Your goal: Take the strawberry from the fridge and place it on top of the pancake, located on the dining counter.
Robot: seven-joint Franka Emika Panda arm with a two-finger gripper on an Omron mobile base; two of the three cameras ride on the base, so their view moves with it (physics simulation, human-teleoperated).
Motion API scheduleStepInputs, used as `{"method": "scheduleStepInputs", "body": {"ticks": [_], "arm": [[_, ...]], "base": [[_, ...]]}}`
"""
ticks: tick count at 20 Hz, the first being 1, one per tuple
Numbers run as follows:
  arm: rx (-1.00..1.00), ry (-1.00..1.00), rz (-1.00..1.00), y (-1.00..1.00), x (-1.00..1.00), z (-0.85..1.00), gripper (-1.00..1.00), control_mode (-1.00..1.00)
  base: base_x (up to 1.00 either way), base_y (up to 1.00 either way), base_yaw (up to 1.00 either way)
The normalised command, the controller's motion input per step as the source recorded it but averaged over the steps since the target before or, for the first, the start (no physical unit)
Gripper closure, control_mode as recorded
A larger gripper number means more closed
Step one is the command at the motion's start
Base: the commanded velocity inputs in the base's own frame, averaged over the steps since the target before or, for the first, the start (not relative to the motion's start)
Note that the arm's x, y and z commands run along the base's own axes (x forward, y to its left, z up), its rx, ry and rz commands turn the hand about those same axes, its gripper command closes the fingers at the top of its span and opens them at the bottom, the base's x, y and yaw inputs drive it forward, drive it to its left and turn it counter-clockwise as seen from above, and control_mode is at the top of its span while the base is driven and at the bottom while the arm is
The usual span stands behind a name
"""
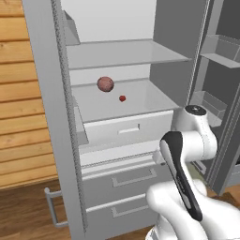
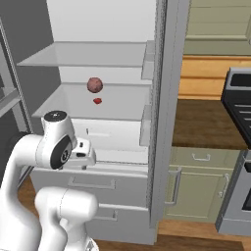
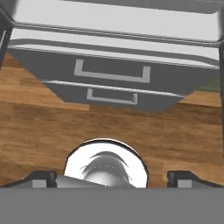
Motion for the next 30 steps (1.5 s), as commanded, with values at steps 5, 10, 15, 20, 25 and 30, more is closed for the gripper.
{"method": "scheduleStepInputs", "body": {"ticks": [5,10,15,20,25,30], "arm": [[0.00,0.00,0.00,0.00,0.00,0.00,-1.00,1.00],[0.00,0.00,0.00,0.00,0.00,0.00,-1.00,1.00],[0.00,0.00,0.00,0.00,0.00,0.00,-1.00,1.00],[0.00,0.00,0.00,0.00,0.00,0.00,-1.00,1.00],[0.00,0.00,0.00,0.00,0.00,0.00,-1.00,1.00],[0.00,0.00,0.00,0.00,0.00,0.00,-1.00,1.00]], "base": [[0.18,0.06,0.31],[0.09,0.03,0.14],[0.30,0.04,-0.03],[0.48,0.14,-0.08],[0.51,0.17,-0.06],[0.51,0.24,-0.04]]}}
